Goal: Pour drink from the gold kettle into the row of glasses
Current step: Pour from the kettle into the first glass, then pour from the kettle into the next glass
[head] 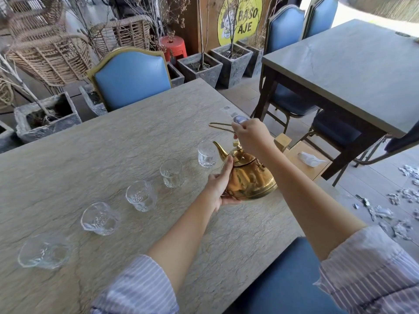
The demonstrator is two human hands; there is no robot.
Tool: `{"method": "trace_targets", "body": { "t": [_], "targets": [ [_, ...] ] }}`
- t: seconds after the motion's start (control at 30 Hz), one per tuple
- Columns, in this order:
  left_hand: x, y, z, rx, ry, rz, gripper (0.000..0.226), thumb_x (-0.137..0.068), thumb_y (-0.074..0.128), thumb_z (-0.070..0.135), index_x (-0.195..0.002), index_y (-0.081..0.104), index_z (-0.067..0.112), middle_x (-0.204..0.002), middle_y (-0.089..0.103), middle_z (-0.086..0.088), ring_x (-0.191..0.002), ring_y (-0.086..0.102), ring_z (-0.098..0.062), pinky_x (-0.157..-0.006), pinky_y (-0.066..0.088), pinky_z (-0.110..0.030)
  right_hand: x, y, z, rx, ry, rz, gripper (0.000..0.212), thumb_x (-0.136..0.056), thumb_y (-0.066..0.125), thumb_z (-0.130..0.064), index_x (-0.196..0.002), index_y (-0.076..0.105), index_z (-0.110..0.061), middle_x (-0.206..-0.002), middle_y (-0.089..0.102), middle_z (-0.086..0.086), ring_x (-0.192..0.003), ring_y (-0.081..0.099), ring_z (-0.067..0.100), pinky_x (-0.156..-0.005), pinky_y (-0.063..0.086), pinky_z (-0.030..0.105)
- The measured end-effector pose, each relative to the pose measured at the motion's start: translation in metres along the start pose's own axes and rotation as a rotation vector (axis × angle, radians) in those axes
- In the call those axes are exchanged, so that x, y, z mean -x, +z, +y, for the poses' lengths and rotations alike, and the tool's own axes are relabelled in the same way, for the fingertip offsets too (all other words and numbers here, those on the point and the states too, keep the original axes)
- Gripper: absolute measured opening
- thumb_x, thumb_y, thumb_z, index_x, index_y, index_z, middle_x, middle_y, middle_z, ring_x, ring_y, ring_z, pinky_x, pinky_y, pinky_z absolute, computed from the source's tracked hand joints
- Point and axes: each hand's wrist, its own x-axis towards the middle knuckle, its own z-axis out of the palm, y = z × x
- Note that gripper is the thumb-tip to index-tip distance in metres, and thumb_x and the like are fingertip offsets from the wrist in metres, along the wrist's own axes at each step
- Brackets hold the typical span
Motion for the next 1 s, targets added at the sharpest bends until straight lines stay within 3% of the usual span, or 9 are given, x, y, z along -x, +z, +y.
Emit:
{"method": "trace_targets", "body": {
  "t": [0.07,0.23,0.4,0.53,0.67,0.77,0.87,1.0],
  "targets": [
    [0.001,-0.004,0.0,0.005,0.005,0.015,0.102,-0.068,0.069,0.081,-0.137,0.04,0.012,-0.132,0.059,-0.014,-0.112,0.069,-0.034,-0.067,0.066,-0.051,0.004,0.003,0.004,-0.017,0.002,0.003,0.046,-0.1,0.043,-0.032,-0.08,0.067,0.002,-0.052,0.05,-0.001,-0.045,0.041,0.013,-0.045,0.032,0.024],
    [0.004,-0.011,-0.005,0.048,0.014,0.036,0.097,-0.067,0.075,0.075,-0.135,0.04,0.016,-0.136,0.057,-0.016,-0.116,0.065,-0.036,-0.066,0.066,-0.052,0.014,0.006,0.007,-0.087,-0.046,0.018,0.041,-0.1,0.044,-0.033,-0.07,0.056,-0.006,-0.055,0.044,0.008,-0.047,0.035,0.018,-0.047,0.029,0.028],
    [0.008,-0.015,-0.01,0.107,0.058,0.067,0.092,-0.065,0.079,0.073,-0.128,0.042,0.017,-0.132,0.06,-0.016,-0.116,0.065,-0.037,-0.07,0.064,-0.058,0.026,0.004,0.001,-0.137,-0.103,0.014,0.05,-0.099,0.046,-0.031,-0.071,0.062,0.007,-0.059,0.047,0.015,-0.052,0.039,0.024,-0.05,0.029,0.031],
    [0.019,-0.021,-0.01,0.12,0.037,0.068,0.085,-0.071,0.075,0.071,-0.127,0.042,0.015,-0.133,0.058,-0.015,-0.117,0.064,-0.037,-0.074,0.065,-0.056,0.035,0.001,-0.015,-0.126,-0.153,-0.034,0.047,-0.101,0.045,-0.027,-0.063,0.059,-0.002,-0.042,0.045,-0.004,-0.04,0.033,0.013,-0.043,0.028,0.025],
    [0.029,-0.031,-0.014,0.179,0.015,0.056,0.091,-0.072,0.073,0.072,-0.132,0.041,0.013,-0.14,0.054,-0.019,-0.123,0.061,-0.042,-0.067,0.066,-0.054,0.037,0.009,-0.03,-0.059,-0.211,-0.093,0.041,-0.101,0.043,-0.024,-0.086,0.074,-0.001,-0.048,0.049,-0.001,-0.037,0.033,0.01,-0.033,0.024,0.015],
    [0.033,-0.04,-0.019,0.232,0.012,0.072,0.103,-0.066,0.073,0.077,-0.139,0.041,0.012,-0.141,0.055,-0.021,-0.122,0.062,-0.044,-0.054,0.065,-0.047,0.039,0.019,-0.038,-0.035,-0.239,-0.13,0.042,-0.101,0.043,-0.023,-0.088,0.075,0.001,-0.053,0.052,0.004,-0.039,0.035,0.012,-0.038,0.027,0.021],
    [0.033,-0.05,-0.027,0.249,0.009,0.079,0.124,-0.046,0.075,0.085,-0.142,0.044,0.012,-0.141,0.056,-0.021,-0.119,0.063,-0.043,-0.054,0.064,-0.045,0.041,0.029,-0.046,0.007,-0.241,-0.163,0.042,-0.101,0.042,-0.022,-0.087,0.075,0.0,-0.05,0.051,0.0,-0.034,0.037,0.008,-0.031,0.025,0.012],
    [0.036,-0.062,-0.034,0.264,0.006,0.094,0.11,-0.061,0.071,0.083,-0.139,0.047,0.009,-0.135,0.06,-0.02,-0.113,0.067,-0.041,-0.057,0.064,-0.045,0.043,0.044,-0.057,0.05,-0.235,-0.183,0.041,-0.1,0.042,-0.019,-0.085,0.075,-0.001,-0.045,0.047,-0.004,-0.025,0.042,0.002,-0.029,0.027,0.01]
  ]
}}
